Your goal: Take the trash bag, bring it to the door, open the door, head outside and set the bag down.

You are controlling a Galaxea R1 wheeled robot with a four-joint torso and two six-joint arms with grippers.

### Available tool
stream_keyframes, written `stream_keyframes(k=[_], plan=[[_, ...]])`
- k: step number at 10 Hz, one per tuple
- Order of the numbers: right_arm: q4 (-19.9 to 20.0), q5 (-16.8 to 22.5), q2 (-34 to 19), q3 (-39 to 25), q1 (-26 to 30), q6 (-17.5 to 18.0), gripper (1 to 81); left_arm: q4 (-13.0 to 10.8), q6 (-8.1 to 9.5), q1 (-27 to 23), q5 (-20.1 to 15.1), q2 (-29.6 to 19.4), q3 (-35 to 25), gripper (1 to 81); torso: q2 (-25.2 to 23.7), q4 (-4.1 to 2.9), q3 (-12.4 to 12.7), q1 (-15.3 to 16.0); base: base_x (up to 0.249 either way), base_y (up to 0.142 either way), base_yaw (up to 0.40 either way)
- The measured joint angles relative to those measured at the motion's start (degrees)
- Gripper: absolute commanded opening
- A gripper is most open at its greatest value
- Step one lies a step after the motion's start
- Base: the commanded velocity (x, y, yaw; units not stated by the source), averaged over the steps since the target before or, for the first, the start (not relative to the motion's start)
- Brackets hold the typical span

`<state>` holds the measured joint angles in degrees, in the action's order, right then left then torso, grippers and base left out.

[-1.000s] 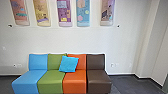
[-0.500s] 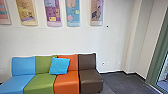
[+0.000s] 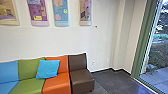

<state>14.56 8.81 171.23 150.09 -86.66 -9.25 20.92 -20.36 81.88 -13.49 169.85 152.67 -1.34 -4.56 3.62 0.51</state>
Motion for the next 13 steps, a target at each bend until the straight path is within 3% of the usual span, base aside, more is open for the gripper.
stream_keyframes(k=[4,6,10,13], plan=[[-0.28,0.05,0.96,0.77,-0.02,0.0,81.1,0.0,0.0,0.0,0.05,0.0,0.0,1.0,0.0,0.0,0.0,0.0,0.0,0.0,-0.341],[-2.27,0.02,1.45,1.15,-0.05,0.02,81.1,0.0,0.0,0.04,0.1,-0.01,0.0,1.0,0.0,0.0,0.0,0.0,0.0,0.0,-0.344],[-3.21,-0.16,4.27,4.79,-1.45,0.09,81.1,-0.59,-0.26,2.16,7.11,-0.04,0.0,1.0,0.0,0.0,0.0,-0.02,0.0,0.0,-0.362],[-3.25,-0.59,6.56,9.25,-2.39,0.27,81.1,-1.19,-0.34,2.45,8.02,-0.01,0.0,1.0,0.0,0.0,0.0,-0.02,0.0,0.0,-0.38]])
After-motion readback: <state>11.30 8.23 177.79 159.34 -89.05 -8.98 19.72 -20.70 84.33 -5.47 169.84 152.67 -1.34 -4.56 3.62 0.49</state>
